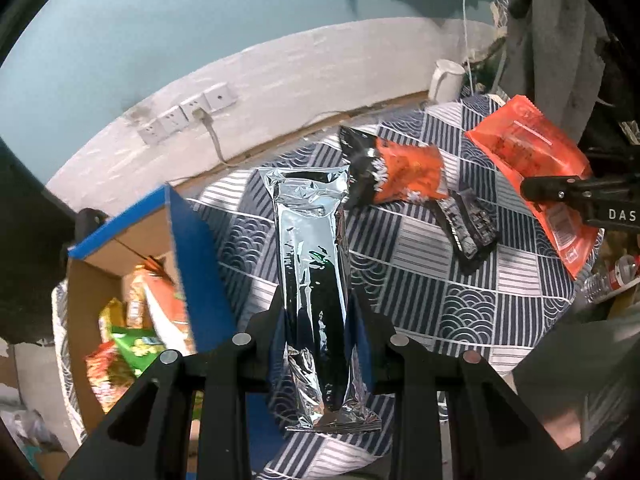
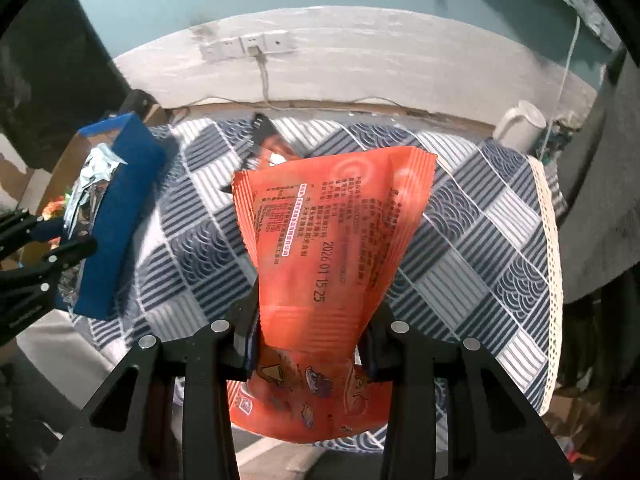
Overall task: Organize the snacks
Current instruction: 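Carry both packets over the box and open both grippers to drop them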
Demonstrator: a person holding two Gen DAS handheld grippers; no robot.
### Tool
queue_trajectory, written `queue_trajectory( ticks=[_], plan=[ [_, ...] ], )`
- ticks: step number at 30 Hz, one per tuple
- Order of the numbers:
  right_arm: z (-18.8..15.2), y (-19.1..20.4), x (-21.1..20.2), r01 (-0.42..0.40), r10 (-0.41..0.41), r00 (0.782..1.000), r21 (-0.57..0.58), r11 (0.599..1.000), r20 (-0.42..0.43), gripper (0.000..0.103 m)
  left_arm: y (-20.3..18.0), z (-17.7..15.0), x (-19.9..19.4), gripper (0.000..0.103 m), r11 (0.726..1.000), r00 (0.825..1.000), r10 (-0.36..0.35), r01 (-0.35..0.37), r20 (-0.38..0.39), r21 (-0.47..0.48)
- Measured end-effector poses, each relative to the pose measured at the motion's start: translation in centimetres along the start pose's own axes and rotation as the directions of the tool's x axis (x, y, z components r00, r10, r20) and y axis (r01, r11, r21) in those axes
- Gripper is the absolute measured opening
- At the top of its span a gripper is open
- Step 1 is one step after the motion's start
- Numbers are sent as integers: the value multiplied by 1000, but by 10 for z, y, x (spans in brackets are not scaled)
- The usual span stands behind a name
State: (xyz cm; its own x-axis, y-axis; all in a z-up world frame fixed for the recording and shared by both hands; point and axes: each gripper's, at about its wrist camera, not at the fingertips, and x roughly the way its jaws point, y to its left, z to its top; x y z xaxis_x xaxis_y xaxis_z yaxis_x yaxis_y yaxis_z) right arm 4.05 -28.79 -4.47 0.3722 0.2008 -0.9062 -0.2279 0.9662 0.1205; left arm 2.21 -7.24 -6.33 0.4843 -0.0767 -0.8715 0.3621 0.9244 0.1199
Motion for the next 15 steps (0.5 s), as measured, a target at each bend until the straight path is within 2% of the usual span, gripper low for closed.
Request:
queue_trajectory(
  ticks=[15],
  plan=[
    [45,79,0,-77,79,997,-85,993,17,37,80,-22,-20,30,990,999,43,-38,29,-136]
  ],
)
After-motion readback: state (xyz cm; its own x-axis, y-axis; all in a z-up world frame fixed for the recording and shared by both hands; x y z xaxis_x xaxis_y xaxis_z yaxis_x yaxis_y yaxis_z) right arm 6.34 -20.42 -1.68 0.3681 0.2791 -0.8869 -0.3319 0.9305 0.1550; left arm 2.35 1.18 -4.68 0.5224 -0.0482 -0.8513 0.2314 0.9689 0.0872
